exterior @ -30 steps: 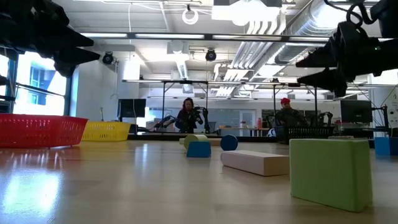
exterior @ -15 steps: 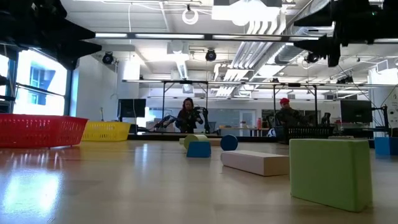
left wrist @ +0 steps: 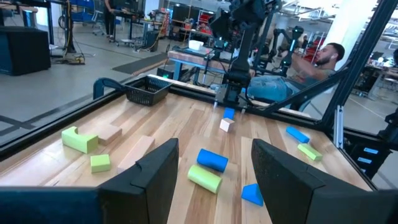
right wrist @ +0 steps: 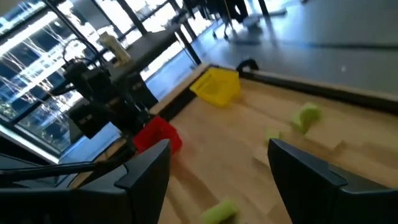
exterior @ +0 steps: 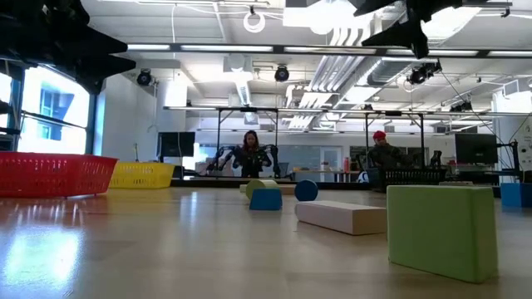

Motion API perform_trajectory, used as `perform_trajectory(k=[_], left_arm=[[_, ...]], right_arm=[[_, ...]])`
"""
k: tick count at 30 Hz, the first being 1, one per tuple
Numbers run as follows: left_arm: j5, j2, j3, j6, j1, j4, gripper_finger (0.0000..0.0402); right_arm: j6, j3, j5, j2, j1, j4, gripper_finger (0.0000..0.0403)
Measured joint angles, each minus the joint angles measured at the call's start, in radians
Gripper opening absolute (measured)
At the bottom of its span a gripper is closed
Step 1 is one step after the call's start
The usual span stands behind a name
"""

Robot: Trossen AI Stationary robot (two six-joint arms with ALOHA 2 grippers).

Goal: Sort & place blocks by color
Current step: Put the blue block into the black bin

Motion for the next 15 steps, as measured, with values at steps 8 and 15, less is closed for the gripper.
perform_trajectory(k=[8, 15], left_arm=[[0.000, 0.000, 0.000, 0.000, 0.000, 0.000, 0.0190], [0.000, 0.000, 0.000, 0.000, 0.000, -0.003, 0.0190]], right_arm=[[0.181, 0.256, -0.137, 0.272, 0.013, -0.203, 0.0254], [0.233, 0.500, -0.153, 0.489, 0.057, -0.426, 0.0254]])
